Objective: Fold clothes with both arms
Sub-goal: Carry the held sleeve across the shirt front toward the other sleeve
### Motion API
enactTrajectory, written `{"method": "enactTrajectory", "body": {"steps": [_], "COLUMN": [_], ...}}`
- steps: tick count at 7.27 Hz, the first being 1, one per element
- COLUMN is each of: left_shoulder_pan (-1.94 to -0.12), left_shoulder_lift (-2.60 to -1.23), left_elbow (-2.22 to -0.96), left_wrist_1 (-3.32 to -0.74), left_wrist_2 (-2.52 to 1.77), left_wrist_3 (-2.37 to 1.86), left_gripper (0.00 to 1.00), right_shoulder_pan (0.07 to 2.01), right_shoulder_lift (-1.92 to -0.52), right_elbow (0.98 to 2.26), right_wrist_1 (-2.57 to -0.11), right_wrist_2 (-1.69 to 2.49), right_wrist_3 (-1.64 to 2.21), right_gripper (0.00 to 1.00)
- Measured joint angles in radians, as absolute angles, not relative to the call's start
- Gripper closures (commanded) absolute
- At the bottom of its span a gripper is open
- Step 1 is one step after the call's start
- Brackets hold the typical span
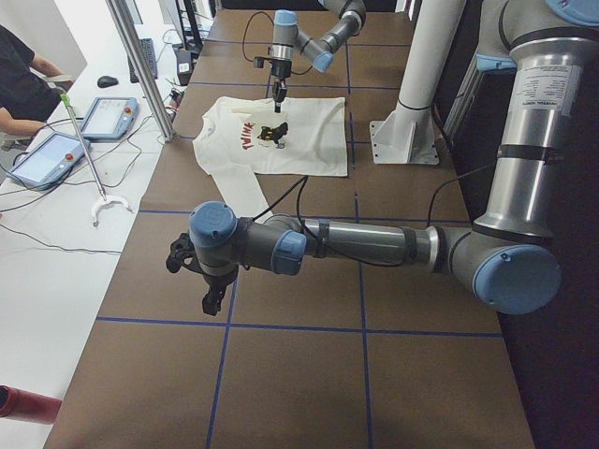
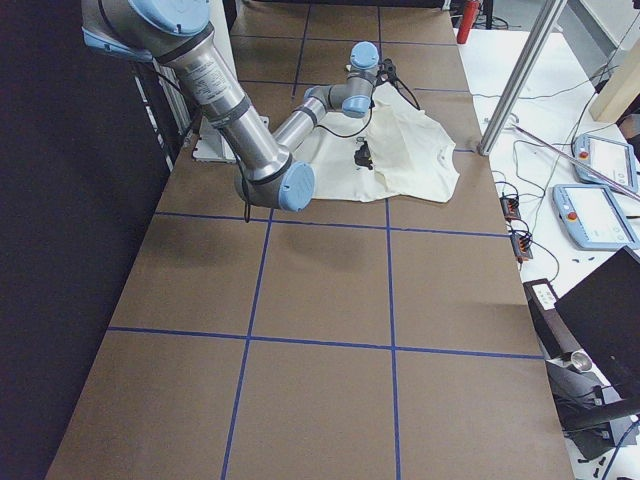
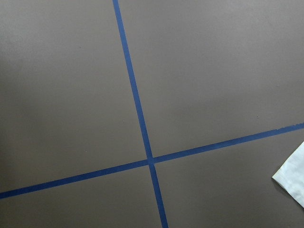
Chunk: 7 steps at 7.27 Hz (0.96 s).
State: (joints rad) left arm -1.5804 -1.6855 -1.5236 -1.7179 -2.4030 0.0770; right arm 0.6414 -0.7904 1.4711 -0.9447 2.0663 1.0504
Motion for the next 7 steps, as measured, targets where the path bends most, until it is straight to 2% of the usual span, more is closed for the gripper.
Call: {"method": "enactTrajectory", "body": {"steps": [2,7], "left_shoulder_pan": [-1.58,-1.58], "left_shoulder_lift": [-1.686,-1.694], "left_elbow": [-1.519,-1.512], "left_wrist_1": [-1.72,-1.72], "left_wrist_2": [-2.403,-2.402], "left_wrist_3": [0.078,0.077], "left_gripper": [0.0,0.0], "right_shoulder_pan": [0.628,0.612], "right_shoulder_lift": [-0.772,-0.771], "right_elbow": [1.43,1.423], "right_wrist_1": [-0.888,-0.743], "right_wrist_2": [2.029,1.964], "right_wrist_3": [1.058,1.11], "right_gripper": [1.0,1.0]}}
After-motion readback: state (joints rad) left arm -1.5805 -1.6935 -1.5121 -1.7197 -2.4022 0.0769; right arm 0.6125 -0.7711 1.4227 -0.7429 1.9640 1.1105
